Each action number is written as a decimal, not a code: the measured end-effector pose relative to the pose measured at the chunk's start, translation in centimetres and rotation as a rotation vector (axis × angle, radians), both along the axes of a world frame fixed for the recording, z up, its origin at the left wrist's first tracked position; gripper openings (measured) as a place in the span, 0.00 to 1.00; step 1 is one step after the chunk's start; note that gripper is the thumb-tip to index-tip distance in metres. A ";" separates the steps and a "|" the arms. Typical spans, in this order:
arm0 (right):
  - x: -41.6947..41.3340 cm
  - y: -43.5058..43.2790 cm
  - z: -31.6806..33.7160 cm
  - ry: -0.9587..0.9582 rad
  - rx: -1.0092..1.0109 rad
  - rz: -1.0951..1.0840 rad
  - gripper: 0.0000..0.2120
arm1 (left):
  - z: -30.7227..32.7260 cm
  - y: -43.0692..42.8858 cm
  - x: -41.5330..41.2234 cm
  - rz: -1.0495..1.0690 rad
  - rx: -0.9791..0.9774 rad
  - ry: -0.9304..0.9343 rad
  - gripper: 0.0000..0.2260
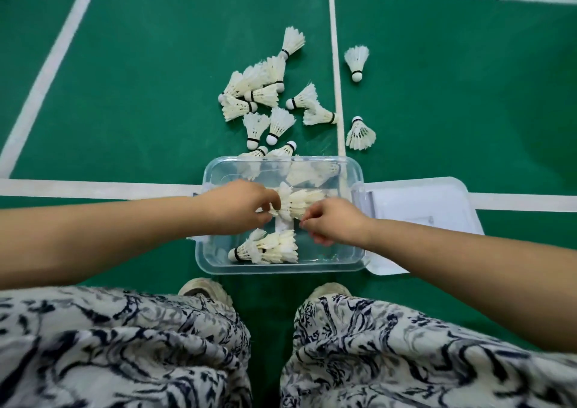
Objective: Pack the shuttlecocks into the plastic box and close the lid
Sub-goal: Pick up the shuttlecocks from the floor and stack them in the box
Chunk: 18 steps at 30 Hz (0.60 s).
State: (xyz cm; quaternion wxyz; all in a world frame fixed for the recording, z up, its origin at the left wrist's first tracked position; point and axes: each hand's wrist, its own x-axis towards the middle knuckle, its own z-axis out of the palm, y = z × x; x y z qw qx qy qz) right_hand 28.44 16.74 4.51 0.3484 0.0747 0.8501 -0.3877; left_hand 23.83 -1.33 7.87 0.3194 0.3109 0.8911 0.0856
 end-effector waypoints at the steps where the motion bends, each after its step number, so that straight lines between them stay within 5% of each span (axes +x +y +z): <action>1: -0.3 -0.1 0.9 0.050 -0.015 -0.026 0.06 | 0.5 0.3 0.1 -0.009 0.001 0.027 0.12; 12: -9.1 -0.1 3.6 0.379 -0.032 -0.099 0.06 | 3.8 1.8 -6.7 0.270 0.291 0.248 0.10; 18: -17.0 2.1 -0.8 0.336 0.236 0.040 0.11 | -1.8 0.4 -14.0 0.385 -0.001 0.110 0.17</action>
